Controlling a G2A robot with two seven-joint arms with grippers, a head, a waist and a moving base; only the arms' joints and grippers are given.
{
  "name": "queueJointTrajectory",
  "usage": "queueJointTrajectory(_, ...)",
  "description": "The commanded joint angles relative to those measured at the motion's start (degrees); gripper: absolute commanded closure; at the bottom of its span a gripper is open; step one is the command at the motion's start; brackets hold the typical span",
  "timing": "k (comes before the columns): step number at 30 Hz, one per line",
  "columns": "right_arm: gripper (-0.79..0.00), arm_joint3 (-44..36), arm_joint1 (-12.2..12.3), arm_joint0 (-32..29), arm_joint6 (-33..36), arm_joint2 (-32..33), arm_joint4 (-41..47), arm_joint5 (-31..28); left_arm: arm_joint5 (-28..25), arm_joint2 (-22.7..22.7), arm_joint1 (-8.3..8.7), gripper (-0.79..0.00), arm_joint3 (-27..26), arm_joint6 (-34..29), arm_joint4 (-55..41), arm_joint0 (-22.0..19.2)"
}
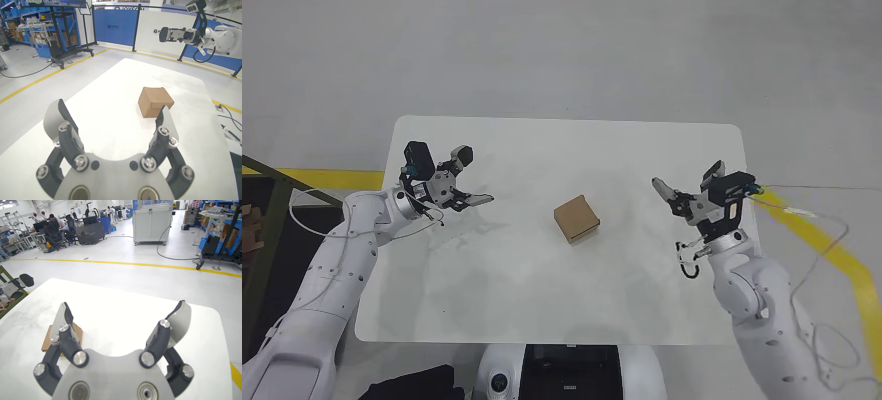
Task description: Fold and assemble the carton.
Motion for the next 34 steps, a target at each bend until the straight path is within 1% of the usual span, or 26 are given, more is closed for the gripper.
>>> queueJointTrajectory(1,-0.785,-0.29,0.11,0.03,0.71,1.16,0.20,-0.44,0.00,0.00,0.00,-0.785,0.00,0.00,0.00,0.00)
queueJointTrajectory(8,-0.785,-3.08,0.36,0.71,3.23,3.89,-1.88,0.50,0.00,0.00,0.00,-0.785,0.00,0.00,0.00,0.00)
queueJointTrajectory(12,-0.785,-3.53,0.27,1.15,3.27,3.86,-2.77,1.48,0.00,0.00,0.00,-0.785,0.00,0.00,0.00,0.00)
queueJointTrajectory(34,-0.784,-3.53,0.27,1.15,3.27,3.86,-2.76,1.48,0.00,0.00,0.00,-0.785,0.00,0.00,0.00,0.00)
